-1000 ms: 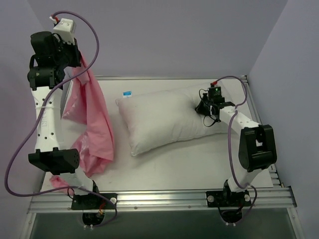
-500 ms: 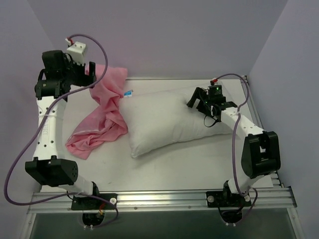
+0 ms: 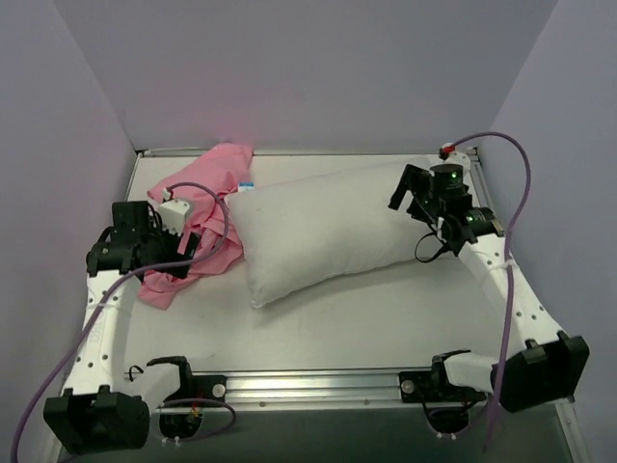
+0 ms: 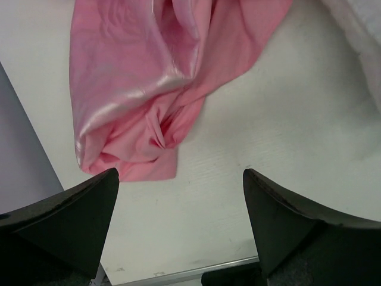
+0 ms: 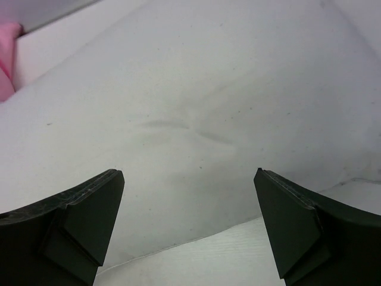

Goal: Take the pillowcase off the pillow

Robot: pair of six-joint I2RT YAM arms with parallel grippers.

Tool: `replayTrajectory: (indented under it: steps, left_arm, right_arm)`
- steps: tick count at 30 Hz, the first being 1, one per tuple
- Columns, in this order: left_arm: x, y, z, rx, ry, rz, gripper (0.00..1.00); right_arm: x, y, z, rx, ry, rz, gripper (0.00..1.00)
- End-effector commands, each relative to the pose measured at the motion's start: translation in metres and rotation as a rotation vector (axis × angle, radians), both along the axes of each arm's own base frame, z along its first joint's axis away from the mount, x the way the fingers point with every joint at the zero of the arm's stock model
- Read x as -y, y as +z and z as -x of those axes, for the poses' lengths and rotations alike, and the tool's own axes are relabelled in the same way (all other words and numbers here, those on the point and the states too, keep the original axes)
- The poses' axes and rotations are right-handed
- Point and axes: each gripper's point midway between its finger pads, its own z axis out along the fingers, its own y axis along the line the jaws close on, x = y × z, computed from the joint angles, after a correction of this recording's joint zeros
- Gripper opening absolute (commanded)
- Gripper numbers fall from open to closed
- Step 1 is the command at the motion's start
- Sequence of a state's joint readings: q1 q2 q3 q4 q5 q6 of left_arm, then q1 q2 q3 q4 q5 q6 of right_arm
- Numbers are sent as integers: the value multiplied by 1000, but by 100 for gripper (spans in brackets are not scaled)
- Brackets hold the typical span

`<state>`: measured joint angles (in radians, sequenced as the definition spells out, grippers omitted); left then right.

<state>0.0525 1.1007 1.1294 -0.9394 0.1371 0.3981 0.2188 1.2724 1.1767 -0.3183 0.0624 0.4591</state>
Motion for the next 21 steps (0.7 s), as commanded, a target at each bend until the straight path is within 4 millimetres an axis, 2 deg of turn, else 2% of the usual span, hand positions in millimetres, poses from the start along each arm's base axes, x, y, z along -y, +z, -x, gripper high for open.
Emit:
replayTrajectory:
  steps: [1,2,3,4,5,6,7,9,11,12,14,16,21]
  left_arm:
    - [-19,-20,36,3,29,-119,94]
    - [-23,-24,42,14,39,-141,94]
    - [-29,-42,54,-15,45,-176,94]
    - [-32,-38,60,37,57,-193,94]
    - [-38,-44,66,41,72,-223,94]
    - [-41,-37,67,77,99,-234,94]
    - [-45,-28,70,128,133,-243,94]
    - [-50,-25,71,146,152,-256,94]
    - [-51,-35,73,100,138,-257,94]
    - [-52,-42,75,76,134,-264,94]
    - [-51,-58,77,38,130,-253,94]
    - [-61,-55,76,49,188,-288,94]
    - [-64,-57,75,52,210,-297,94]
  right_arm:
    - [26,21,41,65,-61,62,100]
    - [27,22,48,77,-60,58,100]
    - [28,34,59,125,-55,43,100]
    - [25,23,67,111,-29,32,100]
    - [25,33,77,157,-15,15,100]
    - [22,32,83,168,0,3,100]
    - [22,23,89,158,12,0,100]
    - [21,28,103,200,33,-17,100]
    - [23,20,113,195,38,-12,100]
    - [25,24,118,219,29,-19,100]
    - [20,31,121,246,51,-44,100]
    - [22,36,122,267,47,-41,100]
    - [20,33,120,256,57,-35,100]
